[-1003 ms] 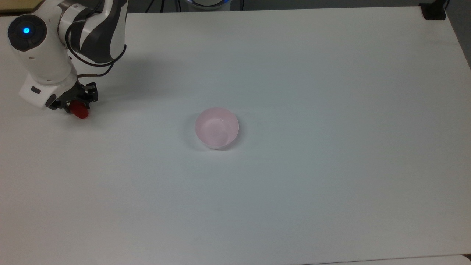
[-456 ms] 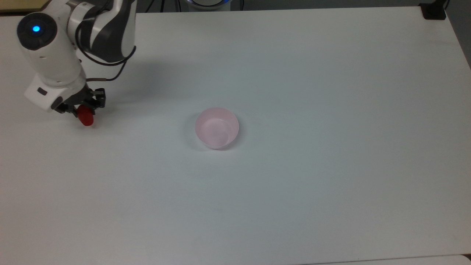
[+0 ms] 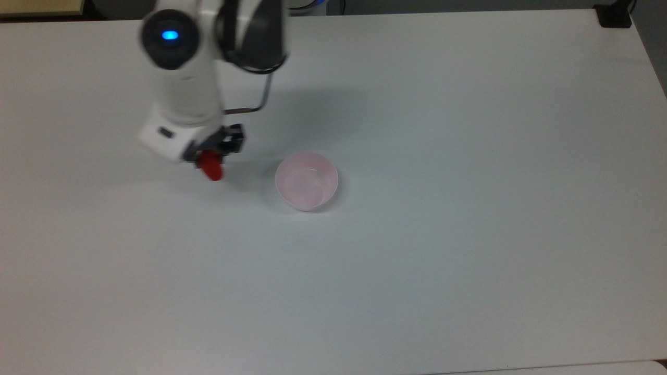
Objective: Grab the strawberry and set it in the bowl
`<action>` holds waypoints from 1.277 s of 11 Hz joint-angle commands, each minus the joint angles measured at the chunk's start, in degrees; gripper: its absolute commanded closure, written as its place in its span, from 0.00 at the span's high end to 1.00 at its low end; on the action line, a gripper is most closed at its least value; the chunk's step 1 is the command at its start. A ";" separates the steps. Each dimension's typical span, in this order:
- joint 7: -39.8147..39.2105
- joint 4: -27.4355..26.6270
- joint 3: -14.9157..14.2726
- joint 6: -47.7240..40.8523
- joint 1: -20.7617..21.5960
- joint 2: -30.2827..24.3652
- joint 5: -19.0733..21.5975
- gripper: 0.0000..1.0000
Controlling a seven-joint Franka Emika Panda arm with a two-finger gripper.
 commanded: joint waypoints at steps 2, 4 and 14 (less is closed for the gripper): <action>12.17 -1.15 3.22 -1.66 7.87 -1.16 0.02 0.52; 16.58 -1.06 3.22 -1.65 9.21 -0.98 -0.07 1.00; 27.67 -5.19 2.52 -17.21 7.02 -23.99 0.46 1.00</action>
